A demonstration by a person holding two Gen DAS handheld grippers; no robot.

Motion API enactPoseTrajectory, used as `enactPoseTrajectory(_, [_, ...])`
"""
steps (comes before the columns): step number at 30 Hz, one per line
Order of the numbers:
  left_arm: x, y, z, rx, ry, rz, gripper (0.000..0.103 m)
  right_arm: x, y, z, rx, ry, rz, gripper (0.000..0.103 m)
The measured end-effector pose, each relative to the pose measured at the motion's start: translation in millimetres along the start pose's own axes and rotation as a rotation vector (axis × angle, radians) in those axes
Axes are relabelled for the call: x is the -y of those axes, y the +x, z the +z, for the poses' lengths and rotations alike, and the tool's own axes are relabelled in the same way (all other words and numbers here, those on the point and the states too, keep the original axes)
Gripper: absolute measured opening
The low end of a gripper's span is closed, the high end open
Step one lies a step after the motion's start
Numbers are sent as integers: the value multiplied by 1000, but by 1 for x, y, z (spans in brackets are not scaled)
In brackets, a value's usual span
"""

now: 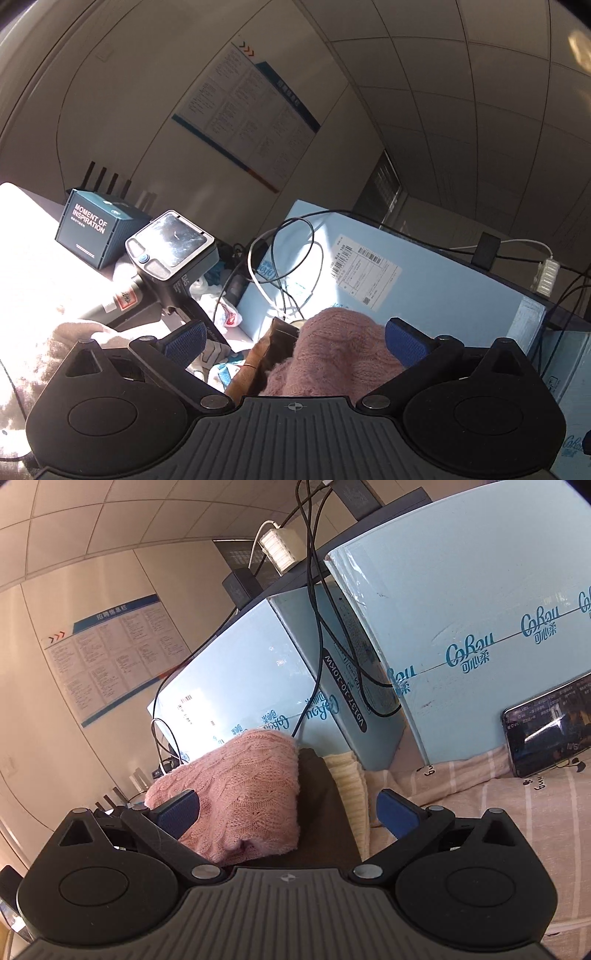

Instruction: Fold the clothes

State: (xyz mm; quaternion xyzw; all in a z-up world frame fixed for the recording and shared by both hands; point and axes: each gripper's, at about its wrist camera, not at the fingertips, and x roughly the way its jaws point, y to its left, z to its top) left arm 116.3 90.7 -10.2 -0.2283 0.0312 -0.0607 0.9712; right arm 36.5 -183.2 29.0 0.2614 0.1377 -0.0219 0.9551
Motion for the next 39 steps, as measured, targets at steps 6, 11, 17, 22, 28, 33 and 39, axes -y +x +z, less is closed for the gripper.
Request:
enactPoseTrajectory(6, [37,-36,-12,-62,167,-20,103,-1,-10,2,-64,-164,-150,103])
enactPoseTrajectory(11, [52,-42,-25,-168,142,80,103,10,-10,4,-138,-234,-108,103])
enactPoseTrajectory(17, [71,-48,-30,-310,130,226,103,20,-16,3,-175,-336,-44,103])
enactPoseTrajectory(22, [78,-55,-27,-376,97,252,103,25,-19,6,-216,-338,14,103])
enactPoseTrajectory(28, [84,-67,-24,-407,81,230,103,26,-22,4,-212,-347,90,103])
enactPoseTrajectory(33, [84,-55,-36,-509,70,189,103,29,-15,-2,-199,-360,67,103])
enactPoseTrajectory(39, [68,-52,-35,-521,-18,68,103,38,-3,-8,-213,-342,32,103])
